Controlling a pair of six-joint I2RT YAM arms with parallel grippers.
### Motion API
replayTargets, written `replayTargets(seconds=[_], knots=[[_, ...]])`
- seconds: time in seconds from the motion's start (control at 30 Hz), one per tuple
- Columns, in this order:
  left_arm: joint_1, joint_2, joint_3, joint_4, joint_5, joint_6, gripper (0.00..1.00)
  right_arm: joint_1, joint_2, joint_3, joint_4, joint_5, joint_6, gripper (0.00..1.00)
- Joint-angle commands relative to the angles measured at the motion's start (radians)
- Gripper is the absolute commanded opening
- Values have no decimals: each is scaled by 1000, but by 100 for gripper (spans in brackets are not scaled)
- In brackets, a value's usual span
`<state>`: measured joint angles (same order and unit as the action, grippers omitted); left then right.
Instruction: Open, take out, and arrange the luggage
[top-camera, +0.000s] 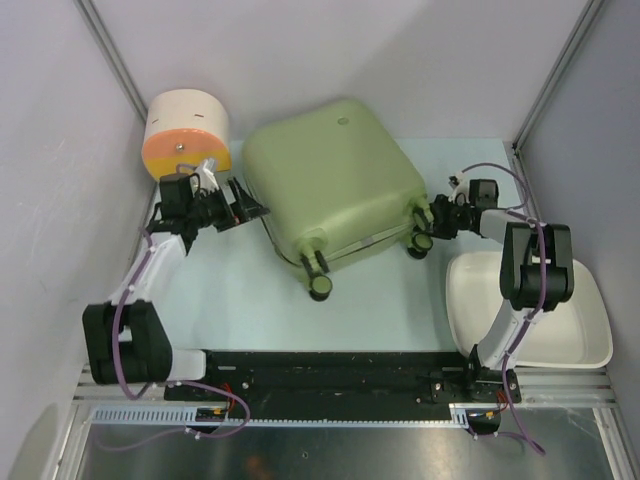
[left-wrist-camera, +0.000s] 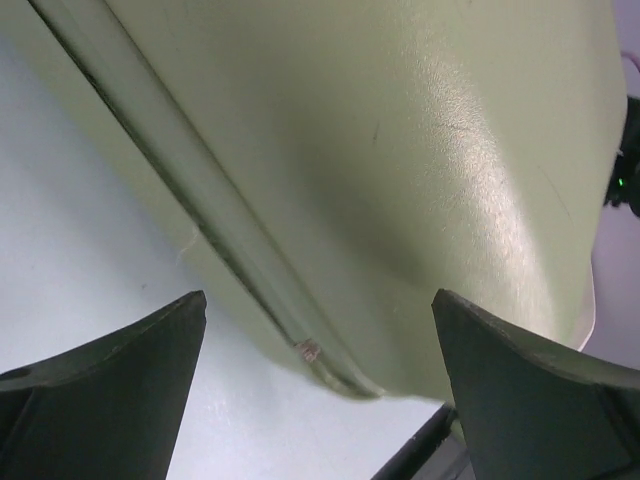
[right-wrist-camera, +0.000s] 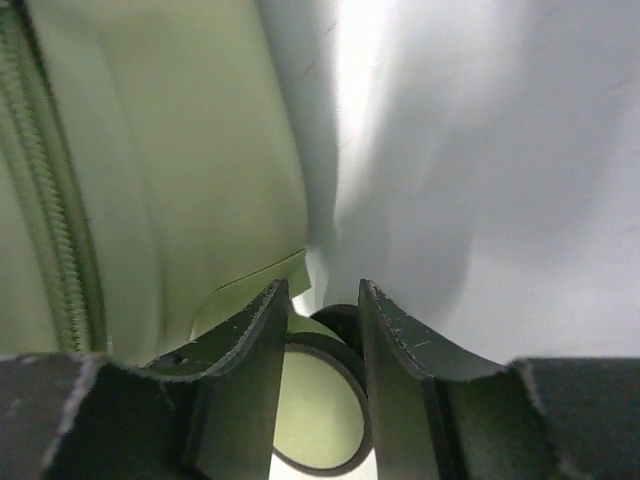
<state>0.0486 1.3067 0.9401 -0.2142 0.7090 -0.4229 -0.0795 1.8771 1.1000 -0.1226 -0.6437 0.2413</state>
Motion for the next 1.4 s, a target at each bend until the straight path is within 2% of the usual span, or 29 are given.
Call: replayTargets(seconds=[0.0,0.1,0.23,0.37,0.47,0.6,0.73,0.77,0.9,1.03,1.1,1.27,1.37], knots=[[-12,92,88,25,23,-13,100,136,-108,-97,-94,-182,46,38],[-39,127,117,33,12,7,100,171,-133,-103,-101,-192,64,36],[-133,216,173,39,6,30,99,228,-179,-123,-114,-182,30,37],[-210,328,252,42,23,55,99,285,-243,-193,-46,-169,1,38],[-239,431,324,45,67,67,98,311,-292,-230,-14,-154,-23,39],[-260,473,399,41,127,108,96,340,-341,-314,44,-119,-46,39],[-257,356,401,-9,104,199,98,450,-403,-402,202,-70,12,38],[-257,329,402,-28,89,217,99,472,-409,-417,284,-56,22,38],[-240,131,336,-79,-84,259,100,622,-403,-453,454,42,76,39],[-223,-114,263,-106,-171,291,100,748,-386,-451,602,127,105,40],[-231,-182,212,-167,-154,311,100,780,-417,-453,598,138,105,43],[-299,-323,135,-359,-152,439,99,752,-608,-453,323,138,23,45],[-383,-359,85,-441,-221,513,98,687,-748,-453,174,173,-42,56]])
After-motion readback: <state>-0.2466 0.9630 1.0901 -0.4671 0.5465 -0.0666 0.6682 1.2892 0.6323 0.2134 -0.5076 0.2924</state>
